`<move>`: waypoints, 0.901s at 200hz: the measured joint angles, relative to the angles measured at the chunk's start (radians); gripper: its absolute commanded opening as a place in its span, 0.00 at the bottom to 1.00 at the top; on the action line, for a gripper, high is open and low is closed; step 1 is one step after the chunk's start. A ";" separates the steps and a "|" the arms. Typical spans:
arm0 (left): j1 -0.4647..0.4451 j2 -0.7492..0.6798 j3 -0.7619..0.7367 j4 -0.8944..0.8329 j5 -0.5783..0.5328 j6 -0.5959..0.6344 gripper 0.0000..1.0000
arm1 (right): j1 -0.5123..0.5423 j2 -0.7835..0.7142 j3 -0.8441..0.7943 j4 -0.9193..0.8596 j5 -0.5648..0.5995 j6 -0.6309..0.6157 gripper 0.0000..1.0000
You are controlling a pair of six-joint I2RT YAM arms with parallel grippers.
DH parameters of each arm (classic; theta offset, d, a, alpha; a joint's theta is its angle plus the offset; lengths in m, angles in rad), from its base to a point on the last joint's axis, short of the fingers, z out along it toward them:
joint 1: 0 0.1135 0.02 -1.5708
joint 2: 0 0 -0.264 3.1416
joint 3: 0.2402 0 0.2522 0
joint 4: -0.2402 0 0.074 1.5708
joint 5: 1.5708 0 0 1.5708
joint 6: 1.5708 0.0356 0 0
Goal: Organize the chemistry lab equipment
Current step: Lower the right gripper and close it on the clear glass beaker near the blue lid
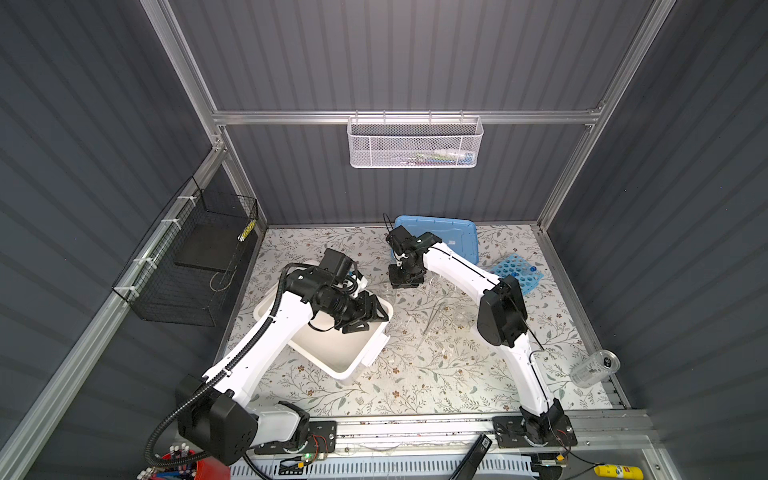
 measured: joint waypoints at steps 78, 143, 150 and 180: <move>0.000 0.000 -0.002 0.000 0.000 0.008 0.67 | 0.010 0.052 0.042 -0.010 0.005 -0.002 0.33; 0.000 -0.020 -0.037 0.003 0.001 0.008 0.67 | 0.022 0.089 0.049 -0.029 0.011 -0.003 0.23; 0.000 -0.021 -0.041 0.003 0.002 0.008 0.67 | 0.022 0.089 0.049 -0.029 0.012 -0.003 0.21; 0.000 -0.032 -0.061 0.024 0.005 0.007 0.66 | 0.022 0.089 0.050 -0.031 0.020 -0.006 0.15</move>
